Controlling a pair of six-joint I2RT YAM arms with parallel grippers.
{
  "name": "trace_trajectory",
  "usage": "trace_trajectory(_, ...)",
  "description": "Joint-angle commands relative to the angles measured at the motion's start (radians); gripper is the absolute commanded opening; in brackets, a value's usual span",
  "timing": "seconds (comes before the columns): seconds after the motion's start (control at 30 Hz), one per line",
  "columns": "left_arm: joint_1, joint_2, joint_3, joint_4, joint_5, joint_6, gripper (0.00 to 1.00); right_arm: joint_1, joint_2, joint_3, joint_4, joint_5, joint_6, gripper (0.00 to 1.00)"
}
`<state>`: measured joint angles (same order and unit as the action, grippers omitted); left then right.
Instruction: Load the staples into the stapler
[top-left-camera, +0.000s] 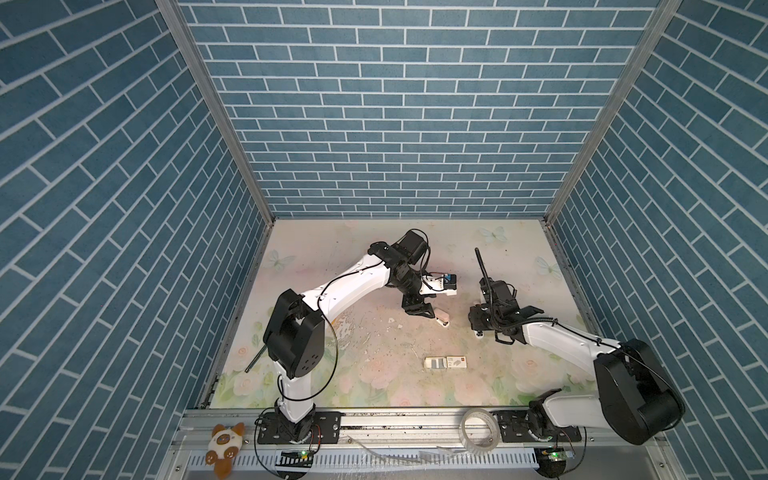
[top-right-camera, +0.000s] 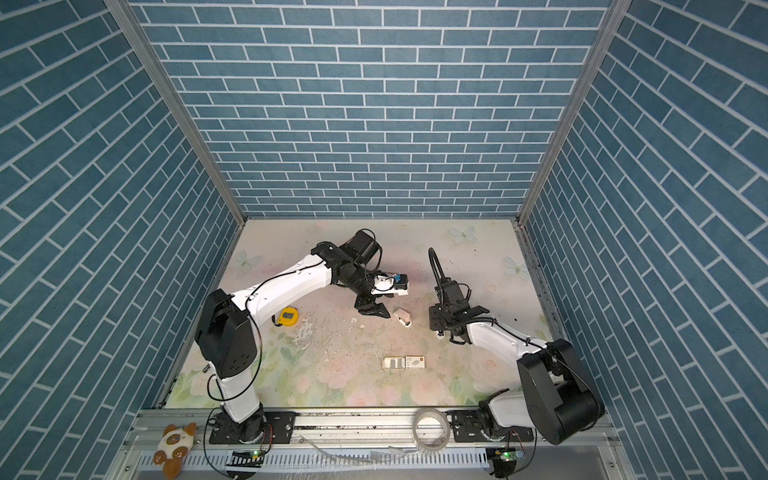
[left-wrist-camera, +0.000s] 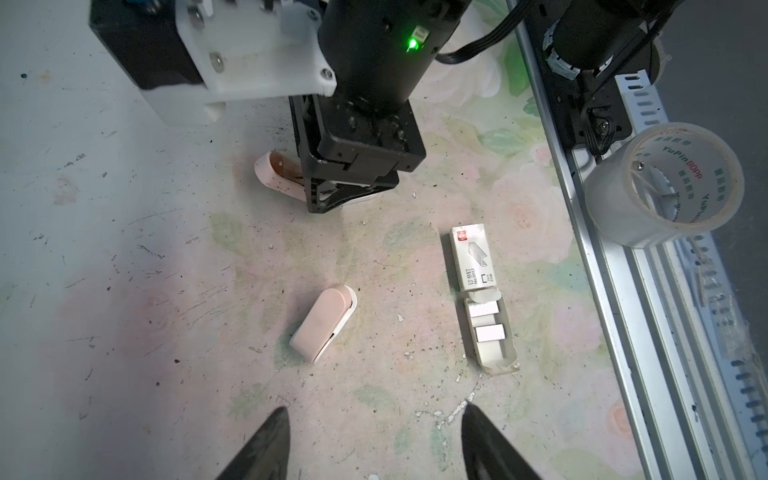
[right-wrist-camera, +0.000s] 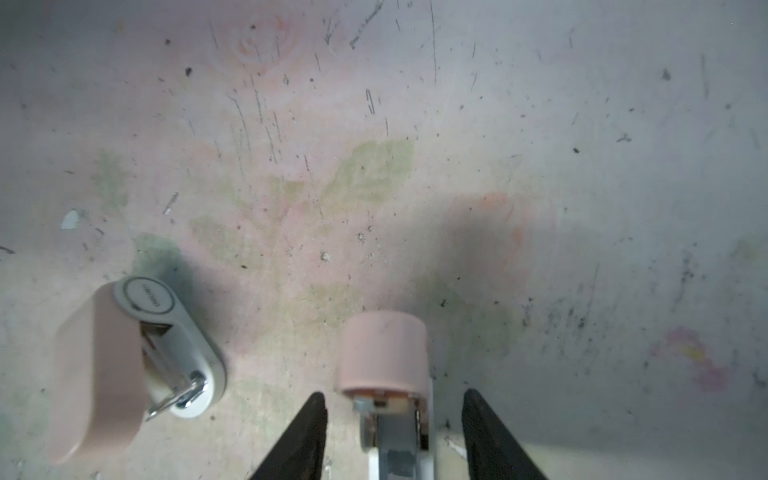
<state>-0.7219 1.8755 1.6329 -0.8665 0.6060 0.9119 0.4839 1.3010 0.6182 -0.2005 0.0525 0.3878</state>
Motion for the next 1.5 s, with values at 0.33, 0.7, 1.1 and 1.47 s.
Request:
trace_trajectory(0.33,-0.073,0.19,0.13,-0.017,-0.063,0.159,0.66,-0.002,-0.528,-0.081,-0.333,-0.053,0.273,0.54)
trace_trajectory(0.7,-0.106,0.322,0.205,-0.006,-0.129,0.226,0.65,-0.002,-0.854,-0.151,-0.515,-0.036,0.393,0.52)
trace_trajectory(1.1,-0.118,0.358,0.197,0.047,-0.188,0.233,0.56,-0.002,-0.852,-0.161,-0.51,-0.016,0.391,0.51)
trace_trajectory(1.47,-0.133,0.369,0.174,0.063,-0.221,0.239,0.47,-0.002,-0.884,-0.173,-0.517,0.001,0.395,0.5)
